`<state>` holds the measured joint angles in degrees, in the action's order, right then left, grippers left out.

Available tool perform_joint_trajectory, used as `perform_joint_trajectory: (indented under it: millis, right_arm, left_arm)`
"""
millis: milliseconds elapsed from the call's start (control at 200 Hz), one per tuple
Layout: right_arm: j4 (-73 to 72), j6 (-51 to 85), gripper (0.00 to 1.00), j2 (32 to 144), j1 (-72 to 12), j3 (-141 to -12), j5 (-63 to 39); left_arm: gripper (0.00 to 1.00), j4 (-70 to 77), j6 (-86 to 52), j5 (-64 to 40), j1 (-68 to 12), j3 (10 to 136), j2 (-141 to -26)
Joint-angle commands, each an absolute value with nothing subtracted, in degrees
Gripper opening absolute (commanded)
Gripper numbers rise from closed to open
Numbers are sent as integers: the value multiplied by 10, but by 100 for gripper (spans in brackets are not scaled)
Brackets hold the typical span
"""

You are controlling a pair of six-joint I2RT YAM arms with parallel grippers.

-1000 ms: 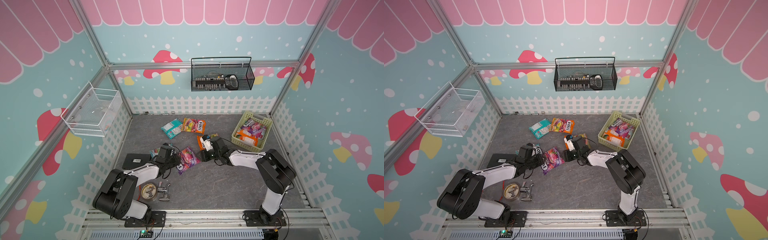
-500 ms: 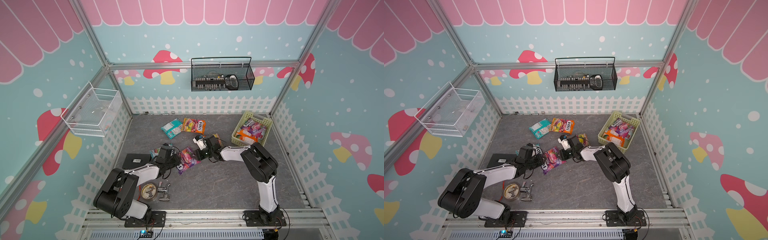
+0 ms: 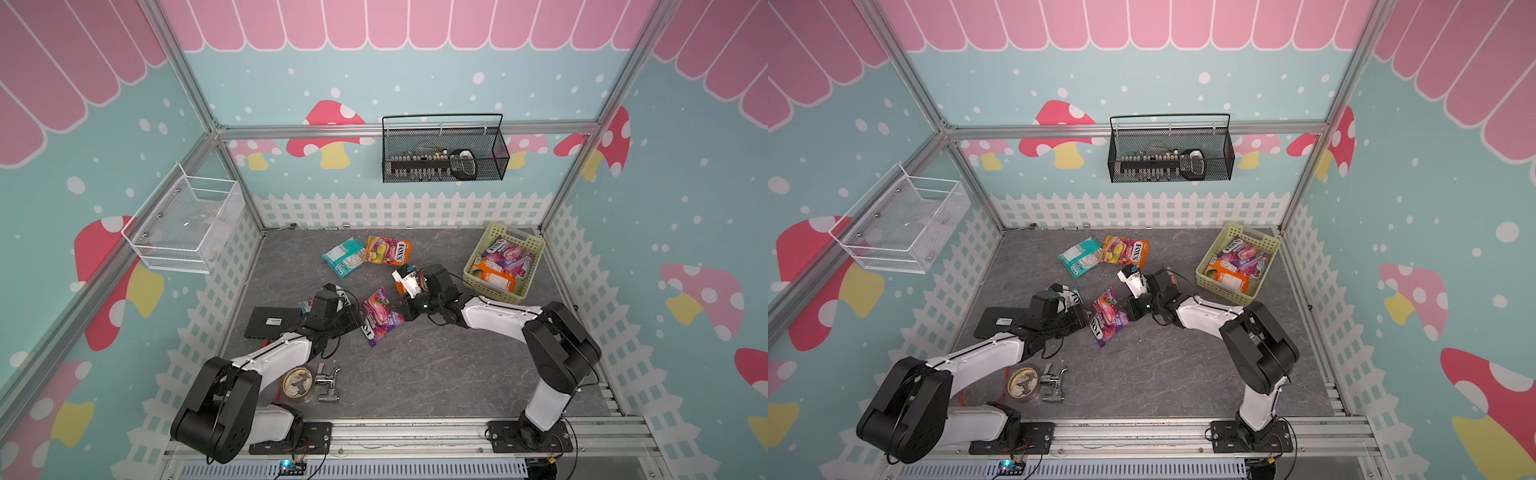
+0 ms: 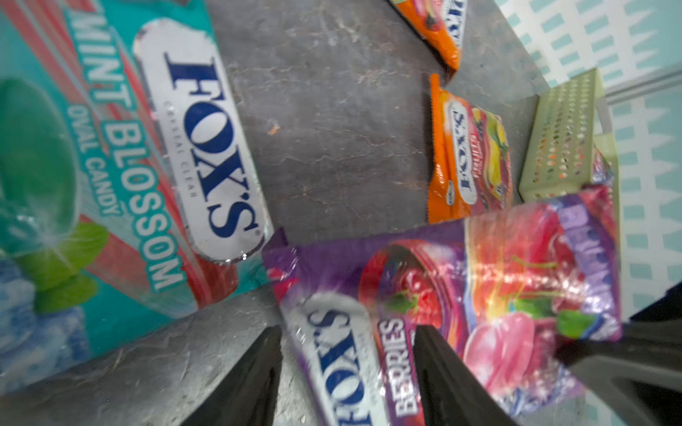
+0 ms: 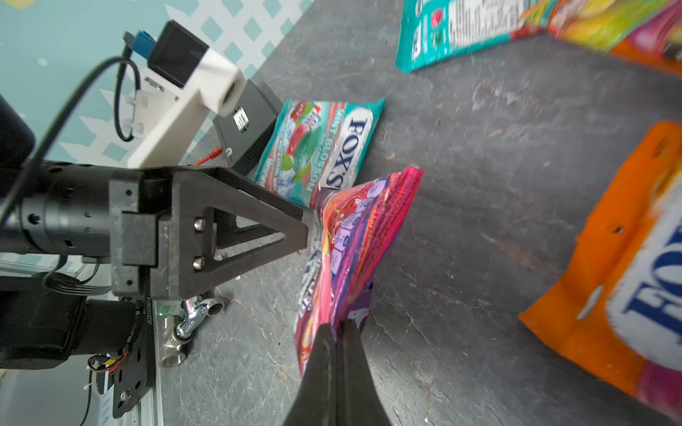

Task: Put the candies in the basket
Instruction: Pick up the candy at the center of the board.

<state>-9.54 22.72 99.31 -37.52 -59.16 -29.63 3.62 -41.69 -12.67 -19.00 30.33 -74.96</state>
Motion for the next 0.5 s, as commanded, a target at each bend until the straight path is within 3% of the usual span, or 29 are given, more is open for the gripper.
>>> perform_joint_trajectory:
  millis: [0, 105, 155, 495]
  right_arm:
    - [-68, 205, 0, 927, -369, -586, -253]
    - [-41, 207, 0, 870, -348, -583, -226]
    - [-31, 210, 0, 842, -332, -582, -220]
    - [-11, 231, 0, 703, -157, -561, -122]
  left_arm:
    - [73, 21, -405, -152, -186, 311, -705]
    - [85, 16, -393, -162, -185, 321, -666]
    - [99, 12, -388, -164, -185, 326, -652]
    - [99, 4, -362, -179, -186, 339, -630]
